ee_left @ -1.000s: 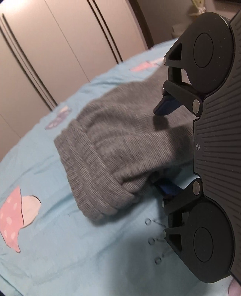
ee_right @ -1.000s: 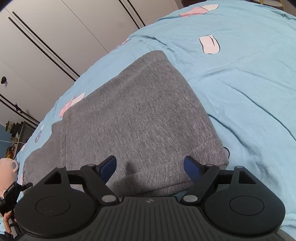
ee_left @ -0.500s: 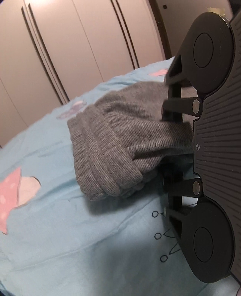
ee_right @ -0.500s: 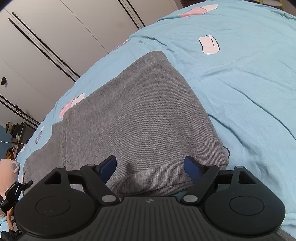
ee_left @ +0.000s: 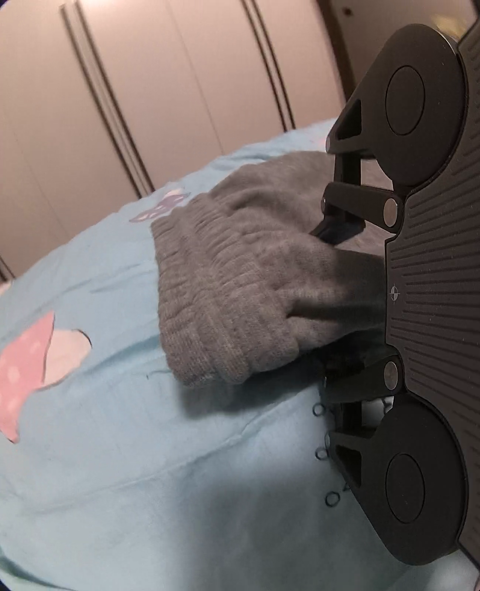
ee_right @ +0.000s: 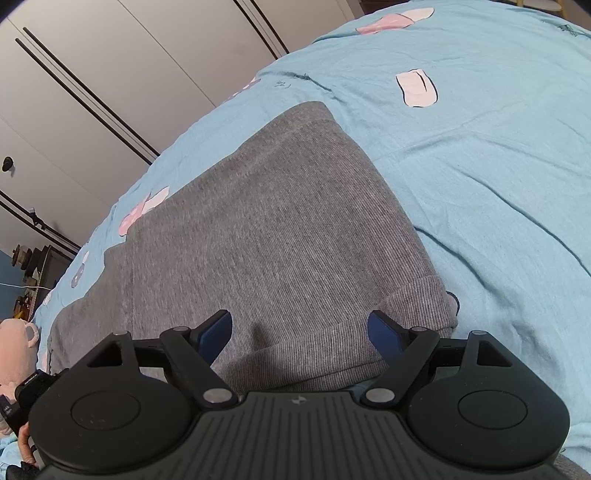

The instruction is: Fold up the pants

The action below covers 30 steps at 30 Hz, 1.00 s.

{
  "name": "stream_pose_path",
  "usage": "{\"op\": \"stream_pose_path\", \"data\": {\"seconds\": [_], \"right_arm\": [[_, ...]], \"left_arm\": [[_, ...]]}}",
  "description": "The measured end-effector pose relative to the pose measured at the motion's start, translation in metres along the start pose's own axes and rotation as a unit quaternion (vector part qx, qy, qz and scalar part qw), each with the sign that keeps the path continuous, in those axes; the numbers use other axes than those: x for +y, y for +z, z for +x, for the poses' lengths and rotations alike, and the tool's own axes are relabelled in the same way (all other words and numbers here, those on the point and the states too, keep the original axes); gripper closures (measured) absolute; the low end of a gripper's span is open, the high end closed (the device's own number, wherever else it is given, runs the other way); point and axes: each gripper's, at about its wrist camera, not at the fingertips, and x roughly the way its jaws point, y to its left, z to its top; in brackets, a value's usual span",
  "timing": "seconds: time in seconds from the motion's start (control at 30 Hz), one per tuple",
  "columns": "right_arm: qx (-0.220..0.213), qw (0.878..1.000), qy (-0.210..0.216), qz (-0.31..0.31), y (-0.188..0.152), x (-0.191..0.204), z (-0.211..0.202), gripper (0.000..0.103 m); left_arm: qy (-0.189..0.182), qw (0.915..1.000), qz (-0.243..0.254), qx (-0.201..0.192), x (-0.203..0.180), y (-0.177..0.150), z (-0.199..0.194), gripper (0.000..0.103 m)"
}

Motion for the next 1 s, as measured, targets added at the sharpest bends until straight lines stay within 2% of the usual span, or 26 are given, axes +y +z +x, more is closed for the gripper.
{"op": "stream_pose_path", "data": {"seconds": [0.07, 0.1, 0.13, 0.23, 0.27, 0.37, 0.57, 0.73, 0.8, 0.87, 0.97, 1.0], "right_arm": [[0.001, 1.000, 0.000, -0.001, 0.000, 0.000, 0.001, 0.020], [0.001, 1.000, -0.001, -0.002, 0.000, 0.001, 0.001, 0.020], [0.002, 1.000, -0.002, -0.003, 0.000, 0.002, 0.001, 0.020], [0.000, 1.000, -0.001, -0.002, 0.000, 0.002, 0.001, 0.020], [-0.001, 1.000, 0.000, 0.000, 0.000, 0.001, 0.000, 0.020], [-0.002, 1.000, 0.003, 0.006, 0.000, 0.000, 0.000, 0.020], [-0.001, 1.000, 0.004, 0.006, 0.001, -0.001, -0.001, 0.020], [-0.002, 1.000, 0.009, 0.012, 0.001, -0.003, -0.002, 0.020], [-0.005, 1.000, 0.017, 0.021, 0.001, -0.007, -0.004, 0.020], [-0.010, 0.999, 0.027, 0.031, 0.001, -0.010, -0.008, 0.020], [-0.031, 0.998, 0.037, 0.041, 0.000, -0.014, -0.019, 0.021], [-0.043, 0.997, 0.038, 0.044, -0.001, -0.015, -0.024, 0.021]], "left_arm": [[0.001, 1.0000, 0.000, -0.003, 0.000, 0.002, 0.002, 0.041], [0.004, 0.9999, 0.012, -0.004, -0.003, 0.005, 0.004, 0.045], [0.009, 0.9996, 0.024, -0.009, -0.007, 0.002, 0.005, 0.051], [-0.011, 0.9980, 0.057, -0.024, -0.014, -0.001, -0.004, 0.072], [-0.023, 0.9978, 0.057, -0.027, -0.017, -0.002, -0.006, 0.073], [-0.035, 0.9978, 0.045, -0.032, -0.016, 0.000, -0.010, 0.075], [-0.020, 0.9916, 0.109, -0.067, -0.046, -0.010, -0.028, 0.076], [-0.026, 0.9904, 0.109, -0.081, -0.070, -0.011, -0.034, 0.077], [-0.030, 0.9884, 0.124, -0.084, -0.082, -0.014, -0.038, 0.078], [-0.043, 0.9810, 0.167, -0.088, -0.110, -0.022, -0.042, 0.079], [-0.075, 0.9557, 0.265, -0.106, -0.166, -0.051, -0.060, 0.079], [-0.097, 0.9444, 0.296, -0.106, -0.189, -0.066, -0.066, 0.079]]}}
